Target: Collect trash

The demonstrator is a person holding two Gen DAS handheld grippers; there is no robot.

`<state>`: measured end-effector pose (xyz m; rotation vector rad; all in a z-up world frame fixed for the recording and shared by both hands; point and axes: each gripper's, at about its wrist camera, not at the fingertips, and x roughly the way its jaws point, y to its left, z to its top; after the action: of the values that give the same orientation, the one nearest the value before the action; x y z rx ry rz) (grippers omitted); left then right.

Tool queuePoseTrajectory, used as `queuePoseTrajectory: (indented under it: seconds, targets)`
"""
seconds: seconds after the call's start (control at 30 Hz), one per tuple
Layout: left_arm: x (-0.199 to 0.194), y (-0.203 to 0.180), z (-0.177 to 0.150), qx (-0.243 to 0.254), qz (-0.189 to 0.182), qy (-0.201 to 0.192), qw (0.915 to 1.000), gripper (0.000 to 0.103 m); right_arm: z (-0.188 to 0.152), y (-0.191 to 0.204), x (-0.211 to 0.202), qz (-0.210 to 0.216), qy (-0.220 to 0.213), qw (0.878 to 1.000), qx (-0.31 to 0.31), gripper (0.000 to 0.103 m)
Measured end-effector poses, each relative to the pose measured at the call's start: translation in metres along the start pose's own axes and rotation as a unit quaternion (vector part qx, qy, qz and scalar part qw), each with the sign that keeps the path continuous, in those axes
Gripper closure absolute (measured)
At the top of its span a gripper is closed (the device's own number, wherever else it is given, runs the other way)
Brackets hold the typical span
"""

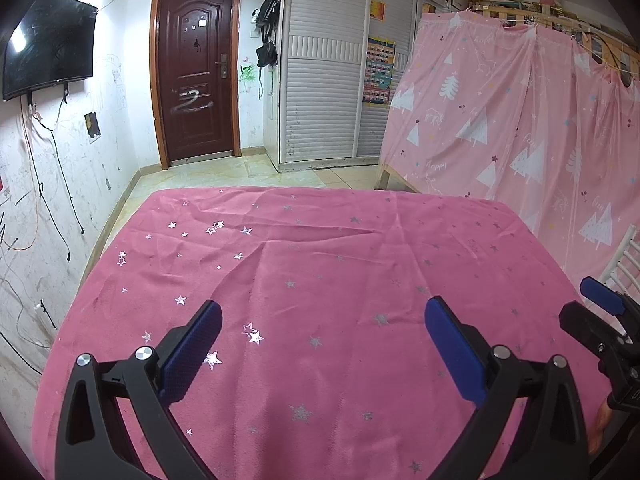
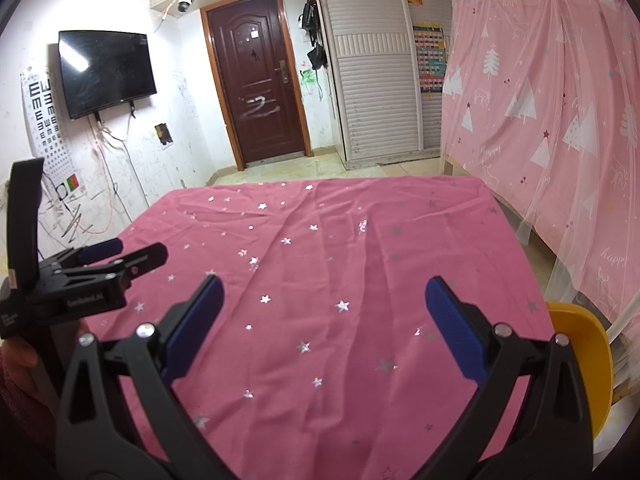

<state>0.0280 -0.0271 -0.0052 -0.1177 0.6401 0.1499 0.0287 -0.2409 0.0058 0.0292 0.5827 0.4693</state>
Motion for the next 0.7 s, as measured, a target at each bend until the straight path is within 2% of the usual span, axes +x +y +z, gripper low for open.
queuePoseTrajectory:
  seconds: [0.7]
  targets:
    - [-0.0016, 0.0003, -0.0012, 0.002, -0.001, -0.004, 1.0000, 0.008, 0.0008, -0.0003, 0.0000, 0.000, 0.000, 1.000, 0.001, 0.006]
